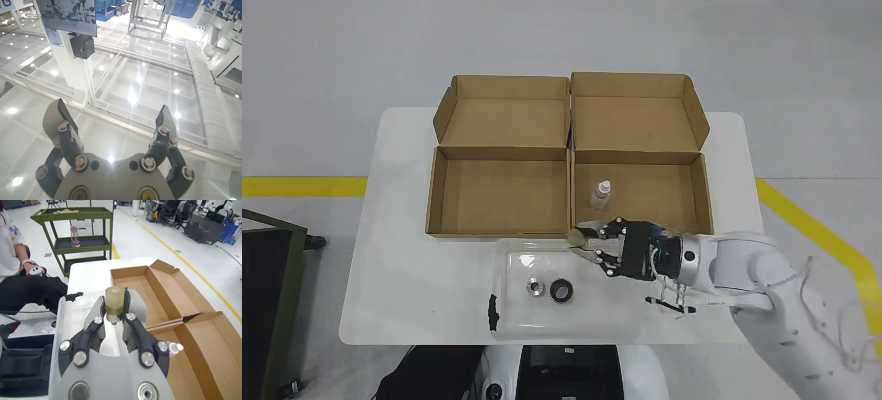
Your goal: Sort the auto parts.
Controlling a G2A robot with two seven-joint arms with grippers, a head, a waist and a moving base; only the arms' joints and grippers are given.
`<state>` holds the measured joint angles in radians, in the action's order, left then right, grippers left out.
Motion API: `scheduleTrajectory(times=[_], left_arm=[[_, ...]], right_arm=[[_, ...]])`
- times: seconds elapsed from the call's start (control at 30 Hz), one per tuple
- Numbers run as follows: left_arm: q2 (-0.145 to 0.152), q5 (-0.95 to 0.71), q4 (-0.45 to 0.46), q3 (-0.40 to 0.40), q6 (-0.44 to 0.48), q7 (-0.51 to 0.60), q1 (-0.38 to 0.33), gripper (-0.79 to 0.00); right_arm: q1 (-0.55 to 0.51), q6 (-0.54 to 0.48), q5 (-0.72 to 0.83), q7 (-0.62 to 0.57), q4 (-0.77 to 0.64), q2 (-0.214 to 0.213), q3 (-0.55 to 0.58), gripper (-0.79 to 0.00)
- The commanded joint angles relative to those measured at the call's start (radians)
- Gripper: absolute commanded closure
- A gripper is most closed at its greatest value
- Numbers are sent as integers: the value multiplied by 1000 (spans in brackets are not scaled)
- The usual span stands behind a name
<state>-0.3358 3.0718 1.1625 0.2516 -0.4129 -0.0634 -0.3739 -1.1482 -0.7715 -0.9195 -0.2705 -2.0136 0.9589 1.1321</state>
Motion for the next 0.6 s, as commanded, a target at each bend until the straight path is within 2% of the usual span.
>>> scheduleTrajectory(times=[0.0,0.13,0.37,0.57], left_arm=[[0,0,0,0,0,0,0,-785],[0,0,0,0,0,0,0,-785],[0,0,0,0,0,0,0,-785],[0,0,0,0,0,0,0,-785]], right_arm=[[11,-16,18,82,33,5,1,0],[30,-47,27,212,75,14,2,0],[34,-77,-1,408,71,28,20,0],[30,-101,-38,523,45,36,35,0]])
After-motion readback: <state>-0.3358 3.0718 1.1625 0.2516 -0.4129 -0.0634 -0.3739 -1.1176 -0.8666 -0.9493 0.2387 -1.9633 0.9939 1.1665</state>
